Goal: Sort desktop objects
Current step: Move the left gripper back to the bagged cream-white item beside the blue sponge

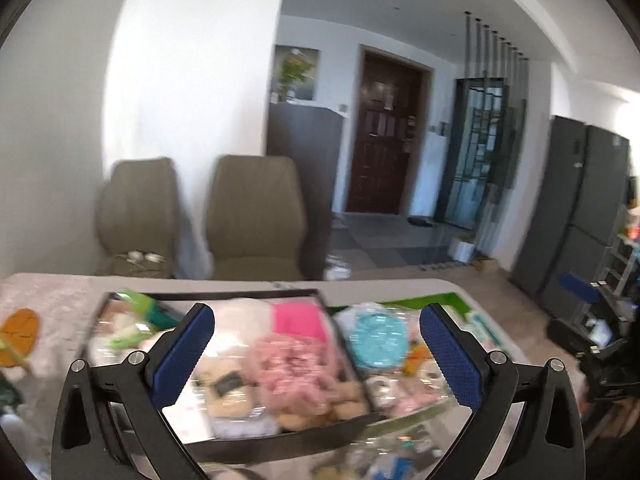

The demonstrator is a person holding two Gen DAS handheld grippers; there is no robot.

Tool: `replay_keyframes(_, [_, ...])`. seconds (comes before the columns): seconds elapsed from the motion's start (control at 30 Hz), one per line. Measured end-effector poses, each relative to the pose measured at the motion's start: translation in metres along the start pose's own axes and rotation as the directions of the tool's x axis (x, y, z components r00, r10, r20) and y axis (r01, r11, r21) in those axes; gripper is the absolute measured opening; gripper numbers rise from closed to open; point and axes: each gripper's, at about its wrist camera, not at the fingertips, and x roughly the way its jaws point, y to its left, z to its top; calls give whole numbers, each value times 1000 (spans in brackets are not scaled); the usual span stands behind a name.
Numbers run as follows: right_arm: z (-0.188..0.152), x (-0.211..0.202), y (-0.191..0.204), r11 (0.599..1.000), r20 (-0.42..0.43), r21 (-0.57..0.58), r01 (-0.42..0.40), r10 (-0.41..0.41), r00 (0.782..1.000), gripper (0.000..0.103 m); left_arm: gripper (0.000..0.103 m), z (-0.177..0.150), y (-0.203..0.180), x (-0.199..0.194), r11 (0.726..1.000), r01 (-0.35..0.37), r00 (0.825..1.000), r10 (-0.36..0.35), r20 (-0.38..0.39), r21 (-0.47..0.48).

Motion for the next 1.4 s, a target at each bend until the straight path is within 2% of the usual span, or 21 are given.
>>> replay_keyframes(0.07, [1, -1, 1, 1000, 3, 4, -11, 11, 1000, 103, 102, -3, 4, -6, 999, -31, 999, 30, 10, 12])
replay_keyframes(0.27, [0, 1, 2, 996, -9, 45, -82, 83, 997, 103, 102, -15, 18, -16, 1000, -22, 1000, 22, -1, 6])
replay_keyframes(0.47, [0, -1, 12, 989, -11, 51, -137, 138, 990, 103, 102, -29, 23, -30, 999, -51, 999, 51, -20, 6])
replay_keyframes(0.7, [-3, 6, 29, 971, -35, 55, -233, 236, 971, 103, 102, -43, 26, -37, 998, -66, 997, 66, -49, -7])
replay_keyframes(0.8, [-4, 14, 37, 962, -75, 73, -261, 267, 961, 103, 102, -50, 23, -41, 998, -57, 997, 56, -58, -5])
replay_keyframes(1.03, [-16, 35, 46, 911, -153, 185, -369, 397, 905, 102, 102, -76, 24, -40, 999, 7, 995, -10, -97, -31])
replay_keyframes(1.17, [-31, 59, 49, 834, -226, 329, -443, 525, 821, 96, 91, -95, 26, -36, 997, 41, 992, -48, -114, -65])
replay_keyframes(1.4, [-58, 93, 60, 796, -332, 435, -420, 576, 747, 92, 86, -115, 28, -23, 992, 84, 980, -99, -171, -97])
